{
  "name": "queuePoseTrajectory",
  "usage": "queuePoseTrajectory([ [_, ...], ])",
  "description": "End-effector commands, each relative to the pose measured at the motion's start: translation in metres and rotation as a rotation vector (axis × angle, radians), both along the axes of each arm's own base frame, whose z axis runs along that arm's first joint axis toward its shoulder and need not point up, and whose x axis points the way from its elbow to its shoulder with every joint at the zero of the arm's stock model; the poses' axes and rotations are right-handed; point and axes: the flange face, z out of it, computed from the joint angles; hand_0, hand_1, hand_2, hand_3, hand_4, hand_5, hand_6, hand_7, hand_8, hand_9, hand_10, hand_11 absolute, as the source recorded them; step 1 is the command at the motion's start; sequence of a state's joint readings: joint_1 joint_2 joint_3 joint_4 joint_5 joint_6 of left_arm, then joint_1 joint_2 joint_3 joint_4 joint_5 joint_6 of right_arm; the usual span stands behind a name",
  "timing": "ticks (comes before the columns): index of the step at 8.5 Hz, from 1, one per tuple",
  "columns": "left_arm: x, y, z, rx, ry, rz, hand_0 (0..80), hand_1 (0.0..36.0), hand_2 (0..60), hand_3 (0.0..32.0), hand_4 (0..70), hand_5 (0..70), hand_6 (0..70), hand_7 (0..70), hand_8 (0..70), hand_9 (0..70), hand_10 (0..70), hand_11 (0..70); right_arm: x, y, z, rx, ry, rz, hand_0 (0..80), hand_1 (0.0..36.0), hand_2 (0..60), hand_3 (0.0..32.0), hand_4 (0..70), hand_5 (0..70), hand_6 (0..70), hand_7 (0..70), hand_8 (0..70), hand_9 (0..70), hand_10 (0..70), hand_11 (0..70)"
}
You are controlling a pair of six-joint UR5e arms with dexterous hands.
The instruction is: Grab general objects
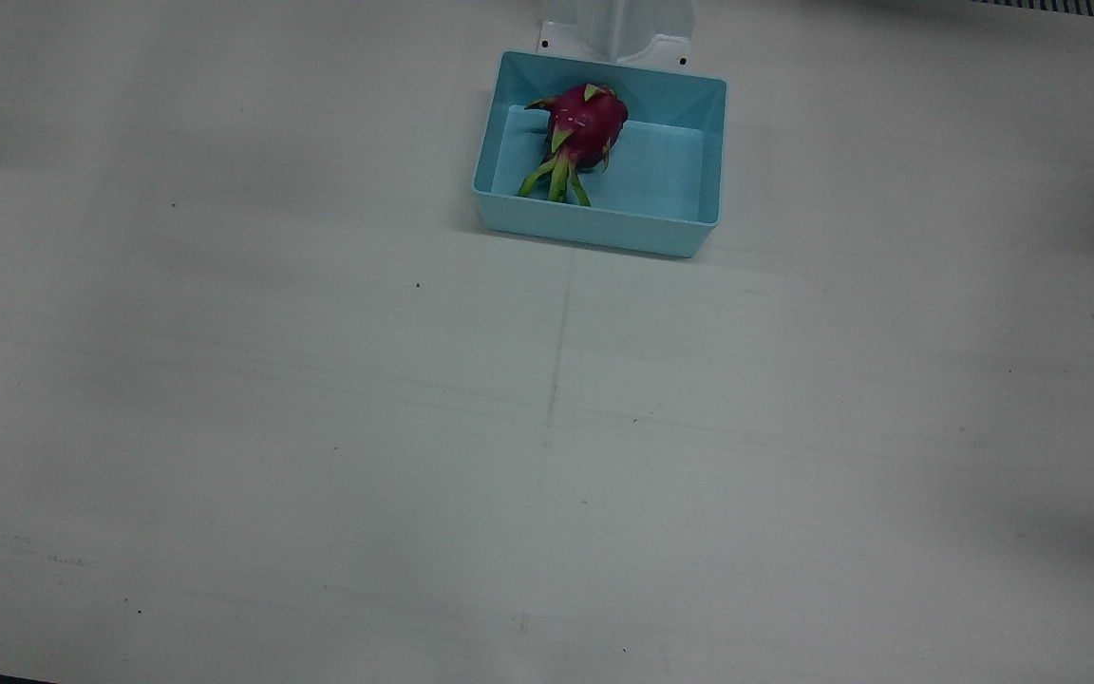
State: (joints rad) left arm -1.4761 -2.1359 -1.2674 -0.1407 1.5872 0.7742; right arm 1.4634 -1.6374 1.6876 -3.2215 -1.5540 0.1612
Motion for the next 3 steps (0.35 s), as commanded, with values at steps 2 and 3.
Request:
queuePoseTrajectory([
  [2, -0.001, 0.0007, 0.0089, -0.019, 0.004, -0.01, 54.6, 31.8, 58.2, 0.0, 17.5, 67.3, 38.6, 46.6, 23.3, 26.9, 9.8, 16.2, 0.0, -0.0003, -0.0002, 0.001, 0.0, 0.0, 0.0, 0.0, 0.0, 0.0, 0.0, 0.0, 0.0, 0.0, 0.0, 0.0, 0.0, 0.0],
  [3, -0.001, 0.0007, 0.0089, -0.019, 0.004, -0.01, 54.7, 31.8, 57.8, 0.0, 17.5, 67.6, 38.5, 46.7, 23.4, 27.4, 9.6, 16.0, -0.0008, -0.0005, -0.0002, 0.001, 0.0, -0.001, 0.0, 0.0, 0.0, 0.0, 0.0, 0.0, 0.0, 0.0, 0.0, 0.0, 0.0, 0.0],
])
